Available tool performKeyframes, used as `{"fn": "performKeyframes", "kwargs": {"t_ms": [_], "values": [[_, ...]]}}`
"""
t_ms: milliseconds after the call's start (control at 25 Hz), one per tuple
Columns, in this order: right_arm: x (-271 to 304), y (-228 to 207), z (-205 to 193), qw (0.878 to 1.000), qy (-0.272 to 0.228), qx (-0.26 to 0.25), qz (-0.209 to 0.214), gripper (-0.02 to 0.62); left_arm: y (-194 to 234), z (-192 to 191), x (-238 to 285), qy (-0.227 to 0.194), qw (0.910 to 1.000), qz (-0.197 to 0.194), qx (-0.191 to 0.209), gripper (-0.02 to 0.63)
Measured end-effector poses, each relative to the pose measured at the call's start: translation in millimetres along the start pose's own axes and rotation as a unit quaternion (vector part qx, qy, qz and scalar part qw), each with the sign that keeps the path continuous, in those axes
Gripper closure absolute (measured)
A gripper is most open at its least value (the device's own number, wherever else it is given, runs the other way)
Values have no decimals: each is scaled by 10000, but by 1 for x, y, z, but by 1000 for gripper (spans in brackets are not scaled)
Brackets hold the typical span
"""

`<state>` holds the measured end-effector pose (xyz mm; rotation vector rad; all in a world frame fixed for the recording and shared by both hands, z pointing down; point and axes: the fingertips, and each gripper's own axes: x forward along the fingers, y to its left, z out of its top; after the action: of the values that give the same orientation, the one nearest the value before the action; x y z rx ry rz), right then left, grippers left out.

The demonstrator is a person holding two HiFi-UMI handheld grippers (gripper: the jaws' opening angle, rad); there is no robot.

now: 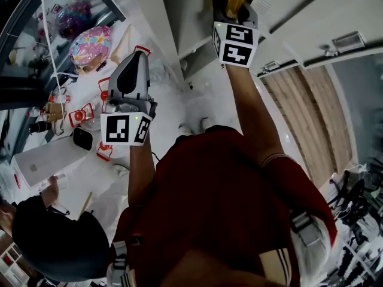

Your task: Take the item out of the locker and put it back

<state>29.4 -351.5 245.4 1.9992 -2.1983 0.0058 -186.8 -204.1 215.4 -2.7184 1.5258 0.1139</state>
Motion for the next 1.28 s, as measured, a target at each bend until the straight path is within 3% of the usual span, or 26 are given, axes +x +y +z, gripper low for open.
{"fn": "performKeyframes", "kwargs": {"t_ms": [560,1280], "values": [[-43,-2,16,9993,-199,63,325,403,-26,4,-1,-77,9999,-146,-19,600],[-102,9,8,9971,-295,81,699,403,-61,-3,-20,-21,9995,-327,30,600]]}}
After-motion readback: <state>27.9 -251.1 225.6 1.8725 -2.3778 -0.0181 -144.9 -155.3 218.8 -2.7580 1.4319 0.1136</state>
